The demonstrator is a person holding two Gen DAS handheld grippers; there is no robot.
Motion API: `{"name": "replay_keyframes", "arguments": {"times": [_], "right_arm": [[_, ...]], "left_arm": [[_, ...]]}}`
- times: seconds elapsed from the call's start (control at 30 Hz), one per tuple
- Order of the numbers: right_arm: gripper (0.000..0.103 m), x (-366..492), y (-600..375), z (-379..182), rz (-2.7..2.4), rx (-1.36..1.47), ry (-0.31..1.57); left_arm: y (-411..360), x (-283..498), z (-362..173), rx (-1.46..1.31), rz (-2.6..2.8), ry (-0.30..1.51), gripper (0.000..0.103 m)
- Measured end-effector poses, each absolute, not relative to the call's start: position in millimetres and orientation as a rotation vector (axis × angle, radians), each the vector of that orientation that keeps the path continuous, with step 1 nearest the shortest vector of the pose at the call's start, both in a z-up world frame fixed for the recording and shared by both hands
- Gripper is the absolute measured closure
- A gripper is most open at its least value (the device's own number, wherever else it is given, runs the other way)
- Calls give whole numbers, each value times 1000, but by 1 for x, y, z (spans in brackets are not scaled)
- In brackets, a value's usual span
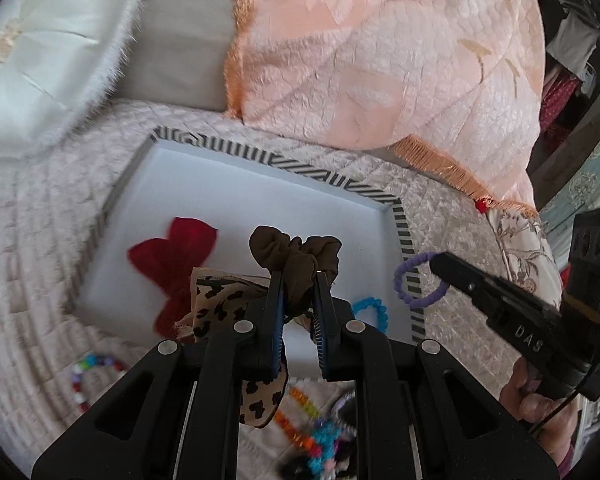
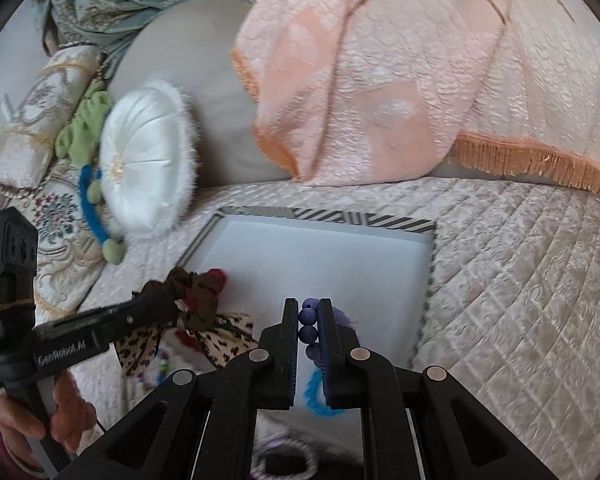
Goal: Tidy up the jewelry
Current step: 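Carry both items into the tray and open both tools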
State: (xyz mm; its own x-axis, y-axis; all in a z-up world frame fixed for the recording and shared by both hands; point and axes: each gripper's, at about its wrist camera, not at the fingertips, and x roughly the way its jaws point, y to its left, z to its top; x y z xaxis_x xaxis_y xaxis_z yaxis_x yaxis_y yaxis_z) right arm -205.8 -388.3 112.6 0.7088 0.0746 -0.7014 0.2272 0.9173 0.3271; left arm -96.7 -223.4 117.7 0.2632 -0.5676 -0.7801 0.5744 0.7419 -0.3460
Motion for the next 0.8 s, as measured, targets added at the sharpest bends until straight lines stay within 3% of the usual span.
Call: {"name": "replay_keyframes", "arguments": {"times": [0.27, 0.5, 0.6, 0.73, 0.8], "right_arm": [[94, -159, -398, 78, -102, 402, 877], [94, -121, -375, 53, -30, 424, 944], [94, -115, -371, 45, 3, 443, 979], [94, -124, -375, 45, -40, 433, 983], [94, -136, -377, 51, -50, 437, 971]], "left_arm": [[-227, -83, 73, 48, -693, 1123, 90], [-217, -82, 68, 84, -648, 1091, 90], [-214, -84, 70, 90, -640, 1076, 81], [-208, -89, 74, 81, -619, 1051, 52], [-203, -93, 78, 71, -613, 1038, 49]]}}
